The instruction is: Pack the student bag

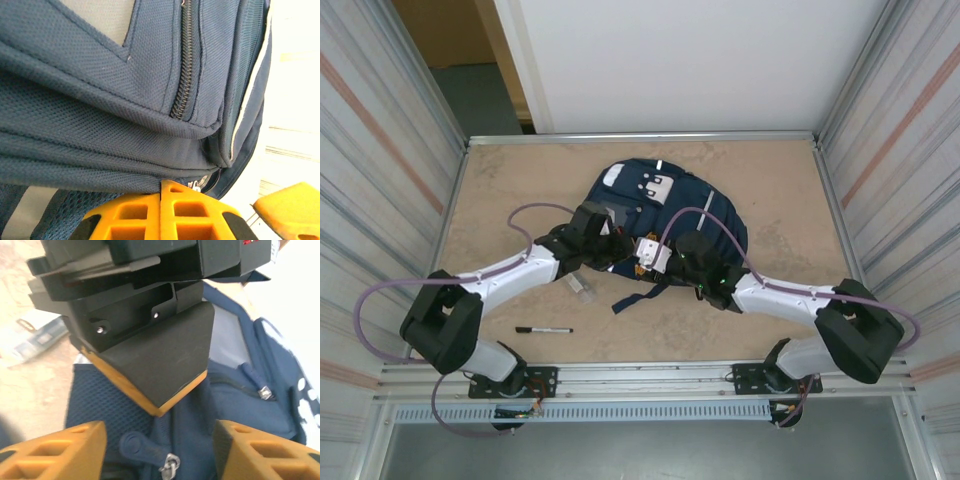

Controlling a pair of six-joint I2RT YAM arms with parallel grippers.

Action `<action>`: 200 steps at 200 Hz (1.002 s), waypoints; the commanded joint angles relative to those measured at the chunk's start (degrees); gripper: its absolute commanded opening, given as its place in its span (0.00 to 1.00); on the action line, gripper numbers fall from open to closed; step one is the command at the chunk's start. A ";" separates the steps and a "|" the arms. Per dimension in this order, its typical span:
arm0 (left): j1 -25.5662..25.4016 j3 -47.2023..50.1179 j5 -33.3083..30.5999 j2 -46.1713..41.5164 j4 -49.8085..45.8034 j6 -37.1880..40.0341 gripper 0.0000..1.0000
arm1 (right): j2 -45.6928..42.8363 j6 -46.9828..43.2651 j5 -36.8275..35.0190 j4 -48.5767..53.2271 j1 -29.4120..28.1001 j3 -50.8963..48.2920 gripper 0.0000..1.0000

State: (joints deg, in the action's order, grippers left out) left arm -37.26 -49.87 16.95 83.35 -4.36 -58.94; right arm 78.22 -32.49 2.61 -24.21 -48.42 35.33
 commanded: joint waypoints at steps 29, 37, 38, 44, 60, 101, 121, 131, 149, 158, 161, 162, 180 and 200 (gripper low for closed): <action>-0.54 1.32 3.08 -3.19 4.32 -1.66 0.00 | 2.17 -1.58 -1.62 -3.24 -0.98 -1.30 0.45; -0.54 1.27 2.96 -3.10 4.19 -1.38 0.00 | 2.19 -1.43 -2.42 -2.68 -1.03 -1.49 0.37; -0.54 1.26 2.98 -3.11 4.19 -1.41 0.00 | 2.18 -1.39 -2.52 -2.64 -1.04 -1.49 0.35; -0.54 1.26 3.07 -3.05 4.25 -1.48 0.00 | 2.15 -1.07 -3.45 -2.07 -0.97 -1.58 0.28; -0.54 1.53 3.15 -3.11 4.36 -1.71 0.00 | 1.16 0.59 -5.40 -2.03 -0.96 -2.13 0.16; -0.38 2.38 0.91 -4.31 3.69 -1.32 0.00 | -1.70 10.89 -9.77 -4.98 -0.71 -4.51 0.00; -0.10 2.58 1.15 -4.26 3.89 -1.14 0.00 | -3.56 17.88 -9.89 -6.20 -0.62 -6.16 0.00; -0.01 2.66 1.16 -4.34 3.75 -0.96 0.00 | -4.23 20.89 -10.29 -5.74 -0.51 -6.65 0.00; -0.01 3.14 1.31 -4.12 4.50 -1.71 0.00 | -6.33 27.01 -8.98 -1.38 0.97 -6.45 0.00; -0.02 3.26 1.34 -4.08 4.62 -1.75 0.00 | -7.62 31.72 -6.79 2.15 2.77 -5.84 0.00; -0.01 3.29 1.33 -3.99 4.62 -1.69 0.00 | -8.00 33.53 -5.65 3.32 3.49 -5.54 0.00; -0.01 3.29 1.33 -3.94 4.62 -1.70 0.00 | -8.13 34.19 -5.27 3.74 3.63 -5.41 0.00; -0.01 3.37 0.41 -3.72 4.71 -1.54 0.00 | -9.13 49.78 -1.75 11.14 7.55 -3.43 0.00; 0.37 3.72 -0.78 -2.90 6.57 -2.75 0.00 | -9.46 68.41 -2.67 15.89 8.36 -4.09 0.00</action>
State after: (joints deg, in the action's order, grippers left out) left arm -37.63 -47.05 18.46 81.62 -0.03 -60.40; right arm 70.41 9.91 0.51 -18.74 -42.13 30.74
